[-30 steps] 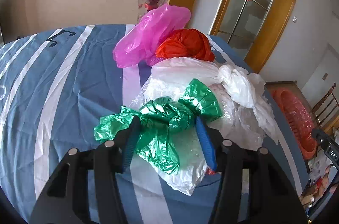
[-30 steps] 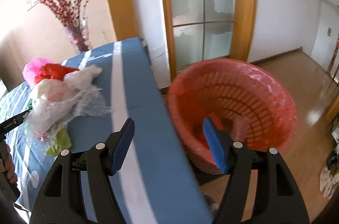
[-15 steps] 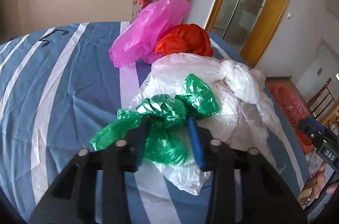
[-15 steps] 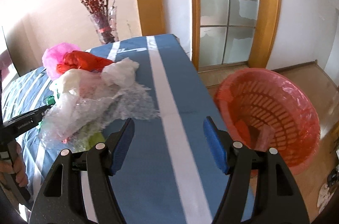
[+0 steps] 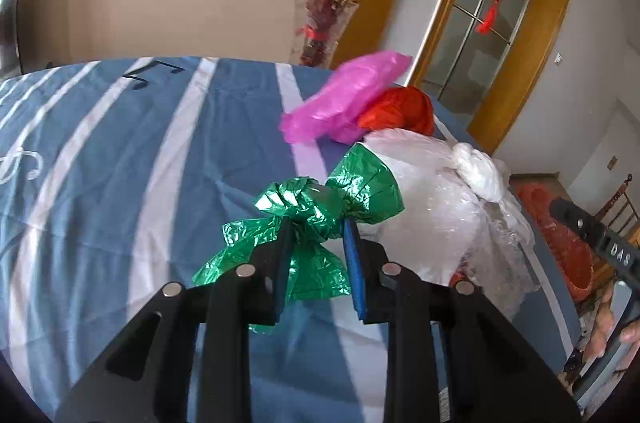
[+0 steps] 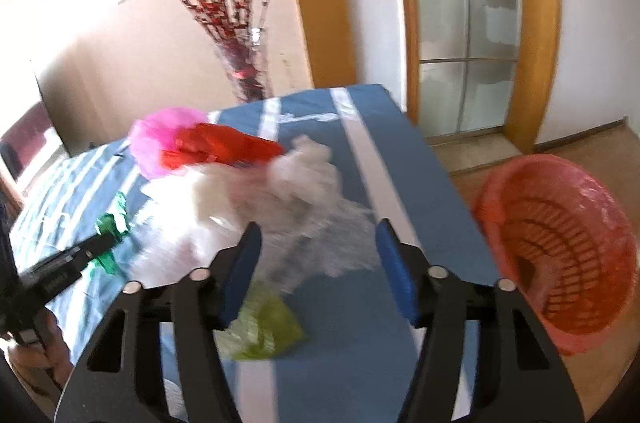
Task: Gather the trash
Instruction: 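Grasp the white knotted bag with the right tool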
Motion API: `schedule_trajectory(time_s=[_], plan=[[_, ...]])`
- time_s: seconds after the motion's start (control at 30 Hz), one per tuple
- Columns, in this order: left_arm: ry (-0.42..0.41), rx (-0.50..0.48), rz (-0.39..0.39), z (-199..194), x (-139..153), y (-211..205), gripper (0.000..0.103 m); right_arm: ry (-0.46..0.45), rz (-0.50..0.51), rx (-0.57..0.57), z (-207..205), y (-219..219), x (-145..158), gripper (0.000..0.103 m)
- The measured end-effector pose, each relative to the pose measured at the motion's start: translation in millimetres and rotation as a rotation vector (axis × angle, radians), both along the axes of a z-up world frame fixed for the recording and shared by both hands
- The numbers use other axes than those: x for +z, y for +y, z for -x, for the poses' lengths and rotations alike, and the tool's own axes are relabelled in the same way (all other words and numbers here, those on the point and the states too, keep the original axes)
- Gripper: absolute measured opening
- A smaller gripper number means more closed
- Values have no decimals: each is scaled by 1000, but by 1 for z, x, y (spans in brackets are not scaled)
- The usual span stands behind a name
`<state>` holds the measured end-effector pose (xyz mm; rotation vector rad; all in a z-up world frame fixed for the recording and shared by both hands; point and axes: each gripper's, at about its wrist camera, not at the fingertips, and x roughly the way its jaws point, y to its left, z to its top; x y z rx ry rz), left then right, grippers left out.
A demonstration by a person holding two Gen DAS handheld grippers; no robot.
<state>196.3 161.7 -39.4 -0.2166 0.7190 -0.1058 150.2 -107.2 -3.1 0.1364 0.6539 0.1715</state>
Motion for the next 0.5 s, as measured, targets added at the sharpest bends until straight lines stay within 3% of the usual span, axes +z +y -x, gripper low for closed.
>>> schedule_trajectory(time_s=[0.07,0.2,0.37,0.43,0.5], plan=[[-4,15,-2,3,3,6,26,-2,-18,35,-5,12,2,50],[-4,38,2,7,5,16,26,13,-38,112,-16,38,2,49],[-2,49,4,11,5,22,26,74,16,156,-31,60,-14,48],[-4,50,4,13,6,22,26,106,35,169,-33,63,-22,9],[-8,50,6,15,8,22,26,86,10,161,-27,55,-21,8]])
